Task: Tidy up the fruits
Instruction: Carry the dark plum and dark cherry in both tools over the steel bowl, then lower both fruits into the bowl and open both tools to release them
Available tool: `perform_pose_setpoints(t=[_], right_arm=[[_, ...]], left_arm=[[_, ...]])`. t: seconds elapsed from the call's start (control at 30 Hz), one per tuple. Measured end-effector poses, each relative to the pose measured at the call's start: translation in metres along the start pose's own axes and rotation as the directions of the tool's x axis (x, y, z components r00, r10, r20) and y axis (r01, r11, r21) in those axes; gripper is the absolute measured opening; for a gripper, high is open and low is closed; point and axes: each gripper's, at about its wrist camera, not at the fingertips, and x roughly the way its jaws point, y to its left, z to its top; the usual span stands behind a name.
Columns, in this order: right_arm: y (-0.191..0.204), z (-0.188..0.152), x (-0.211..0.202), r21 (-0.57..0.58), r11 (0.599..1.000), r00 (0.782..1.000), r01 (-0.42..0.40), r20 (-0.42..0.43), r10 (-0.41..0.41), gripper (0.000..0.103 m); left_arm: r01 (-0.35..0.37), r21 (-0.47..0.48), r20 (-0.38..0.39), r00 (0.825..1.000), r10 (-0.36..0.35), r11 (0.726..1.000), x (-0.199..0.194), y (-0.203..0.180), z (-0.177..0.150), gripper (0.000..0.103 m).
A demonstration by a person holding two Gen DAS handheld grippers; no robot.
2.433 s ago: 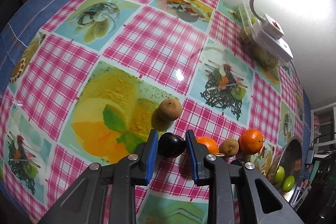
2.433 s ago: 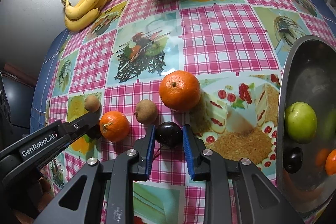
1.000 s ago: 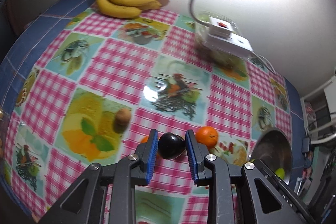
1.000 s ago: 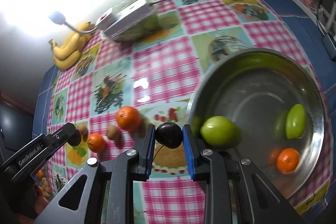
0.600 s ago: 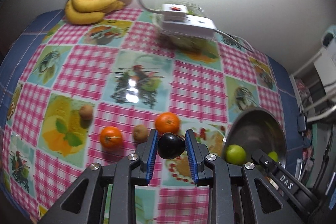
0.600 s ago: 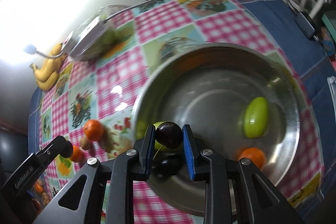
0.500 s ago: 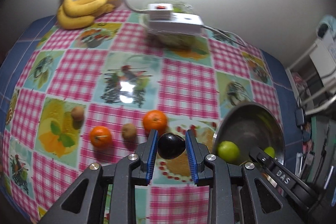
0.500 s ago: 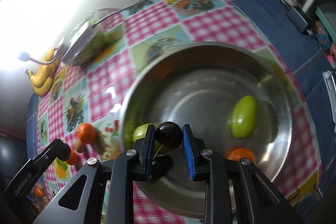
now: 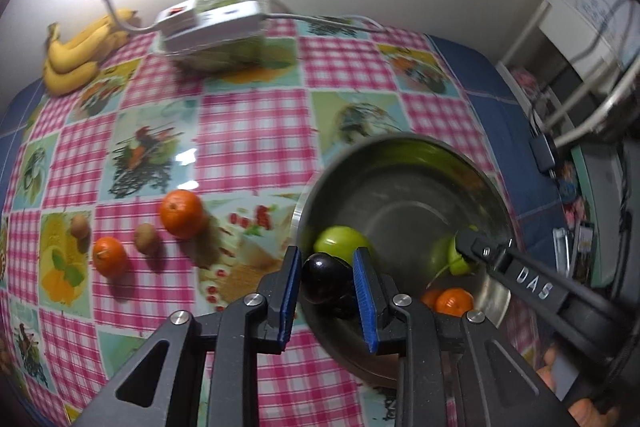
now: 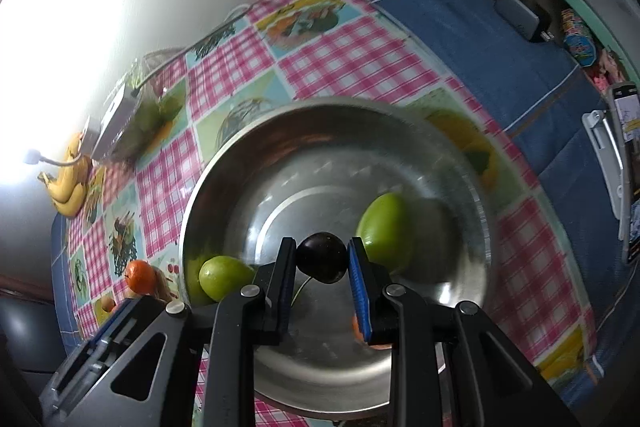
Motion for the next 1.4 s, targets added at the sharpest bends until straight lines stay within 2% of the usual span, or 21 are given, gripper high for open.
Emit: perform_pose_setpoints(t=[0.17,0.4,0.8,1.33,1.4], right_arm=[[-0.011,0.003,-0.011,0.006,1.0,0.999,0.023,0.025,-0.023,0.027],[-0.013,0.004,-0.005,0.003,1.0,1.0,-0.012,0.004,0.012,0.028],[0.0,-0.005,0.017,-0.037,0.995,0.992,-0.088,-0.093,0.084,0.028],[-0.002,-0.009,0.031,-0.009,0.997,0.987,-0.074,-0.145,0.072,0.028],[-0.003,-0.009,0.031,-0.003,0.997,0.987,-0.073,-0.146,0.072,0.033]], left_arm=[[0.009,0.064,-0.023,1.0,-0.007,0.998,0.007,-0.027,-0.007,0.029],[0.017,0.102,-0.059,0.998,-0.011,0.995,0.018,-0.043,-0.016,0.029],[0.034,0.055,-0.141,0.99,-0.026,0.998,0.042,-0.04,-0.024,0.029],[0.044,0.021,-0.173,0.984,-0.04,0.999,0.051,-0.035,-0.025,0.03],[0.046,0.02,-0.174,0.984,-0.042,0.999,0.051,-0.035,-0.025,0.03]])
